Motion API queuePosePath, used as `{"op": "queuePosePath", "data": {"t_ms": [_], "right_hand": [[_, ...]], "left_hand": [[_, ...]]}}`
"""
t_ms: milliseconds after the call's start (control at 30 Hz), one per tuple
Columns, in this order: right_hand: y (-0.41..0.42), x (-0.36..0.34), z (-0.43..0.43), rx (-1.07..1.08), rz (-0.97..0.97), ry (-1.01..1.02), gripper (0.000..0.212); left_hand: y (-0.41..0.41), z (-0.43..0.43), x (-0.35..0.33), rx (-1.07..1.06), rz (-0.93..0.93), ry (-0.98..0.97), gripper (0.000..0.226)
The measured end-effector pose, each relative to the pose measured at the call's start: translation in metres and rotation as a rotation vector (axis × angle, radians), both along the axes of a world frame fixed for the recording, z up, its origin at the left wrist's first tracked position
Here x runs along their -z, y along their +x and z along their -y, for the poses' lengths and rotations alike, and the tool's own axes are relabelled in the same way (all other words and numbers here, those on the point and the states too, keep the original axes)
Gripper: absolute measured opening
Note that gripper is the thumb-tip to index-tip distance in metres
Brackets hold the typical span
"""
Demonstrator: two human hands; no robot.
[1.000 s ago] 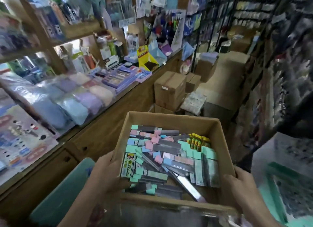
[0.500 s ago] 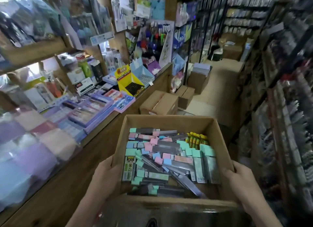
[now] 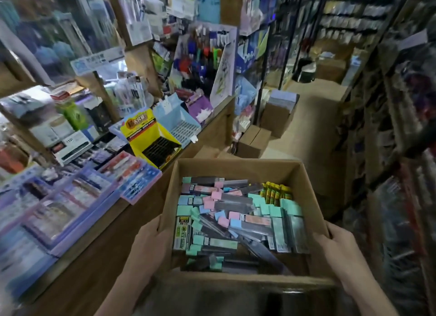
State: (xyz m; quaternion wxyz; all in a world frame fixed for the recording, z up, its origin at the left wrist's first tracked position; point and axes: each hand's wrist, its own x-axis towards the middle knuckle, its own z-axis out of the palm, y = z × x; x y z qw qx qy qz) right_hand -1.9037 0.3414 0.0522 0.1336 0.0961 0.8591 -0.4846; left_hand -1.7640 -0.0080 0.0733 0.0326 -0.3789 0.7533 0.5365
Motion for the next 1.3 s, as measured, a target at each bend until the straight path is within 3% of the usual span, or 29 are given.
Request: {"op": "queuePosePath", "data": {"t_ms": [200, 433, 633, 867, 1133, 1300], "right_hand": [[-0.145, 0.0, 0.008, -0.246, -0.01, 0.079, 0.027], [-0.274, -0.018, 0.042, -0.517, -0.002, 0.122, 0.013], [-0.342, -0.019, 0.098, -0.677, -0.028, 0.081, 0.022], [-0.403, 0.007, 0.157, -0.776, -0.023, 0.192, 0.022], [-0.479, 0.076, 0.208, -0.948, -0.053, 0.235, 0.027], [-0.522, 0.118, 0.228, -1.052, 0.005, 0.234, 0.014]], "left_hand": [[-0.073, -0.034, 0.005, -0.215, 0.032, -0.107, 0.022], [-0.136, -0.066, 0.01, -0.481, -0.048, -0.077, 0.033], [-0.18, -0.056, 0.032, -0.664, -0.037, -0.022, 0.044], [-0.214, -0.038, 0.071, -0.862, 0.031, -0.047, 0.015], [-0.255, -0.052, 0.095, -0.966, 0.058, -0.017, 0.023], [-0.288, -0.077, 0.104, -1.065, 0.018, 0.044, 0.03]]}}
